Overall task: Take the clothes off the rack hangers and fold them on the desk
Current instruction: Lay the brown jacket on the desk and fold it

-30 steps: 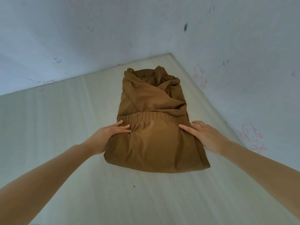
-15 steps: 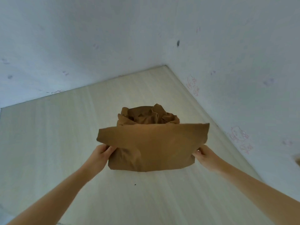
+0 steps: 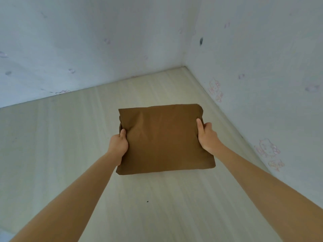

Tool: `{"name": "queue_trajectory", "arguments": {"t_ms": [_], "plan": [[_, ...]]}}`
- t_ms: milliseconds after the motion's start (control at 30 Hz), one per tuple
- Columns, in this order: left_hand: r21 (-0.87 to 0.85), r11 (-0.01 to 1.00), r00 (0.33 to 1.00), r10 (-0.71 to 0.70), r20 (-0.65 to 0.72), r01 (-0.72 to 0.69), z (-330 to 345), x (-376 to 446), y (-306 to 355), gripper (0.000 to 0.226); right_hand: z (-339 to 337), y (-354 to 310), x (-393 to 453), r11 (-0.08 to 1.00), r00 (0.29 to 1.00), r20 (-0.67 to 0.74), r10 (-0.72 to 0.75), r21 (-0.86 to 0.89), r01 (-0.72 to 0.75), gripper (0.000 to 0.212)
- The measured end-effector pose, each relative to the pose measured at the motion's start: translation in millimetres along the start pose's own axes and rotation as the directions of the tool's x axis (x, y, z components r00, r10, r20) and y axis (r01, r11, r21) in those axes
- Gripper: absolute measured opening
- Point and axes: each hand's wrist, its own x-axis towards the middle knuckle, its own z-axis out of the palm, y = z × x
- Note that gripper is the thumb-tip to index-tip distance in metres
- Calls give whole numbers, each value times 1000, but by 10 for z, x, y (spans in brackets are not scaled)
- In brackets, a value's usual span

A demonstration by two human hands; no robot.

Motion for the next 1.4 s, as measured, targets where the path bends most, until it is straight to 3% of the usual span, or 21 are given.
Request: {"name": "queue_trajectory", "arguments": {"t_ms": [100, 267, 533, 667, 800, 1000, 1133, 1267, 1400], "plan": [[14, 999, 996, 39, -74, -38, 55, 91, 5, 57, 109, 72, 203, 985, 995, 45, 93, -152, -85, 77], [172, 962, 965, 235, -116, -214, 143, 17, -26, 61, 267, 206, 276, 970, 998, -55, -3, -242, -10, 66], [444, 886, 907, 287, -310, -129, 213, 81, -222, 53, 320, 139, 81, 881, 933, -331, -142, -471, -33, 55], [273, 960, 932, 152, -330, -59, 218, 57, -255, 73, 386, 153, -27, 975, 978, -205, 29, -212, -74, 73], [170, 985, 955, 53, -291, -3, 183, -9, -345, 82, 461, 234, -218, 989, 989, -125, 78, -114, -93, 83], [161, 984, 983, -42, -177, 71, -3, -445, -615, 65, 462, 465, -770, 983, 983, -41, 181, -28, -182, 75], [19, 998, 991, -57, -124, 60, -67, -812, -821, 41, 433, 606, -1090, 964, 969, 33, 244, 97, -246, 76], [-206, 976, 995, -87, -42, 77, -155, -1299, -898, 47, 175, 675, -1546, 898, 962, 116, 246, 347, -271, 67], [-270, 961, 998, -54, 23, 58, -236, -1801, -852, 47, -130, 741, -2140, 837, 968, 91, 236, 486, -250, 59]]}}
